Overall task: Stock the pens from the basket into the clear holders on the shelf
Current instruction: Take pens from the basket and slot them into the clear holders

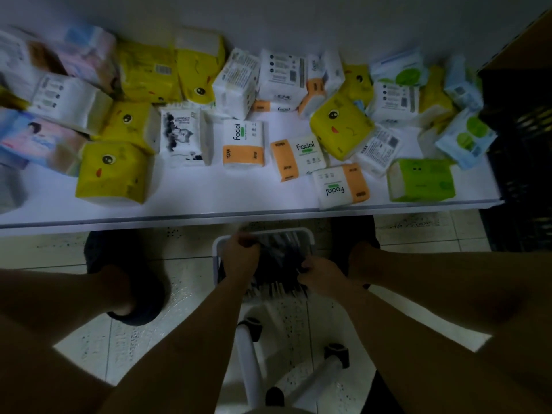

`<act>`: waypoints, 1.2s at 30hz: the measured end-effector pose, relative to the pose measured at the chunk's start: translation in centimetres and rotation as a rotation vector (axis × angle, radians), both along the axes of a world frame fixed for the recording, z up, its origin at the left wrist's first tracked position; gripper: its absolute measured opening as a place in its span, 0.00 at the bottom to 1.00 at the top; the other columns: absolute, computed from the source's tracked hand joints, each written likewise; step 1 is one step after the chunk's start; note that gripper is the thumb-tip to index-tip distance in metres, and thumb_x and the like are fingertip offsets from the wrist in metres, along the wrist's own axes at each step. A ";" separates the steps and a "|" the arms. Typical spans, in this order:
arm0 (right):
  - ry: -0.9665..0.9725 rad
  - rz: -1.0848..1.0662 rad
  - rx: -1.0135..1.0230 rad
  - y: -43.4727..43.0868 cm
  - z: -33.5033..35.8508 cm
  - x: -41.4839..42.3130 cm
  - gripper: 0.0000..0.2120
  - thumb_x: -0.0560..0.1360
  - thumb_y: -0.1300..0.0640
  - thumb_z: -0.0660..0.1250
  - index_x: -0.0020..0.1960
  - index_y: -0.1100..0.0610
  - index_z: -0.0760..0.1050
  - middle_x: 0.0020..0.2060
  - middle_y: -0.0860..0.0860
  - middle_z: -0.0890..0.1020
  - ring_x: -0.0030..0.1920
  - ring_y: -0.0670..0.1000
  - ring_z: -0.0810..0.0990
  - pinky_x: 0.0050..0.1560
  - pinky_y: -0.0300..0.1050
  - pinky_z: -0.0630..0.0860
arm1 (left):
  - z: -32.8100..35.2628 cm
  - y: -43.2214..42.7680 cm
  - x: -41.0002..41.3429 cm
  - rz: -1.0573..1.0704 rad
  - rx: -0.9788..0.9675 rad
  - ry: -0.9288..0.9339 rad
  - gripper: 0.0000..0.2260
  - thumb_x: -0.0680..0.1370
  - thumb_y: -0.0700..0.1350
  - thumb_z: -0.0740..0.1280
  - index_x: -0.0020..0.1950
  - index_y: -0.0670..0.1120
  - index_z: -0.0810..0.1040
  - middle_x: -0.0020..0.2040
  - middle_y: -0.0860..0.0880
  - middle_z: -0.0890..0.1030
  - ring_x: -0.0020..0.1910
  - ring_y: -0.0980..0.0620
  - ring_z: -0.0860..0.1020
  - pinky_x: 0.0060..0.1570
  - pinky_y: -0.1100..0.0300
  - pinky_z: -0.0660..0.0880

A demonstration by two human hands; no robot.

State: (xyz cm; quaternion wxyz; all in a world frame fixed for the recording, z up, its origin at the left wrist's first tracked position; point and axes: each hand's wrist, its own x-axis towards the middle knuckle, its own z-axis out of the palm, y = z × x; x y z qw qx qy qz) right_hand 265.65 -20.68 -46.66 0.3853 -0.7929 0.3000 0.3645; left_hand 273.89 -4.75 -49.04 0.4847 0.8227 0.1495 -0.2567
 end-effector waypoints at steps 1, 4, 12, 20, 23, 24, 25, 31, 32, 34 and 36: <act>0.007 0.015 -0.013 0.1 -0.3 -0.1 0.12 0.77 0.60 0.65 0.60 0.62 0.73 0.55 0.61 0.77 0.54 0.58 0.79 0.54 0.51 0.79 | 0.1 0.2 -0.4 0.039 0.021 -0.036 0.03 0.75 0.36 0.68 0.47 0.42 0.79 0.38 0.53 0.77 0.36 0.61 0.75 0.30 0.75 0.70; -0.008 0.069 -0.041 0.6 -1.0 0.0 0.14 0.77 0.60 0.65 0.61 0.65 0.74 0.55 0.61 0.78 0.55 0.59 0.78 0.56 0.50 0.77 | 0.1 1.1 -1.4 0.153 0.077 -0.088 0.05 0.74 0.40 0.70 0.42 0.42 0.75 0.36 0.51 0.76 0.35 0.56 0.74 0.35 0.68 0.70; -0.037 0.272 -0.051 1.2 -2.6 -0.5 0.14 0.78 0.60 0.64 0.62 0.65 0.76 0.60 0.61 0.76 0.59 0.57 0.75 0.57 0.45 0.73 | -0.5 2.7 -1.7 0.273 0.184 -0.072 0.06 0.73 0.36 0.68 0.42 0.42 0.71 0.38 0.47 0.74 0.39 0.51 0.73 0.33 0.66 0.67; 0.029 0.367 -0.104 2.0 -3.4 -0.7 0.15 0.80 0.56 0.61 0.63 0.62 0.75 0.65 0.59 0.72 0.64 0.58 0.71 0.61 0.44 0.70 | -1.3 2.4 -1.9 0.396 0.095 0.086 0.17 0.74 0.33 0.65 0.60 0.46 0.74 0.56 0.43 0.74 0.53 0.44 0.74 0.50 0.50 0.78; 0.042 0.319 -0.111 2.2 -3.8 -0.4 0.15 0.80 0.56 0.61 0.64 0.62 0.74 0.66 0.60 0.70 0.64 0.59 0.70 0.63 0.46 0.70 | -0.9 2.5 -2.1 0.352 0.048 0.133 0.15 0.77 0.34 0.63 0.61 0.45 0.78 0.53 0.47 0.76 0.51 0.48 0.74 0.52 0.53 0.75; 0.039 0.299 -0.112 2.2 -3.8 -0.3 0.17 0.80 0.55 0.61 0.66 0.61 0.72 0.68 0.60 0.69 0.65 0.59 0.70 0.65 0.46 0.69 | -0.8 2.5 -2.1 0.305 0.045 0.138 0.13 0.78 0.35 0.63 0.61 0.44 0.78 0.53 0.48 0.76 0.51 0.49 0.74 0.50 0.55 0.75; 0.031 0.323 -0.123 2.3 -3.8 -0.3 0.20 0.80 0.53 0.61 0.70 0.60 0.68 0.70 0.58 0.66 0.68 0.58 0.68 0.67 0.47 0.68 | -0.7 2.6 -2.1 0.256 0.039 0.143 0.12 0.79 0.37 0.63 0.60 0.44 0.79 0.53 0.48 0.77 0.50 0.49 0.75 0.48 0.56 0.75; 0.057 0.515 -0.190 2.6 -4.2 -0.8 0.34 0.79 0.47 0.61 0.79 0.53 0.49 0.78 0.57 0.44 0.77 0.59 0.47 0.75 0.56 0.51 | -0.4 2.7 -2.7 -0.098 0.244 0.071 0.03 0.75 0.35 0.64 0.45 0.40 0.77 0.43 0.42 0.80 0.41 0.46 0.80 0.38 0.58 0.77; 0.060 0.529 -0.203 2.5 -4.1 -0.7 0.33 0.80 0.47 0.60 0.79 0.53 0.49 0.78 0.57 0.45 0.77 0.59 0.47 0.75 0.55 0.51 | -0.5 2.8 -2.9 -0.142 0.293 0.044 0.03 0.75 0.35 0.64 0.43 0.40 0.76 0.41 0.42 0.80 0.39 0.47 0.79 0.36 0.61 0.76; 0.042 0.552 -0.219 2.6 -3.8 -0.6 0.32 0.80 0.49 0.60 0.79 0.54 0.51 0.78 0.57 0.46 0.76 0.59 0.49 0.75 0.55 0.52 | -0.7 3.3 -3.3 -0.201 0.371 0.007 0.05 0.77 0.37 0.64 0.41 0.41 0.75 0.37 0.45 0.79 0.33 0.53 0.76 0.29 0.68 0.71; 0.063 0.579 -0.231 2.7 -3.6 -0.6 0.30 0.80 0.50 0.60 0.78 0.55 0.54 0.77 0.57 0.47 0.76 0.59 0.50 0.74 0.55 0.55 | -0.9 3.7 -3.4 -0.244 0.424 -0.010 0.06 0.78 0.38 0.64 0.41 0.43 0.74 0.36 0.48 0.78 0.30 0.58 0.73 0.26 0.72 0.66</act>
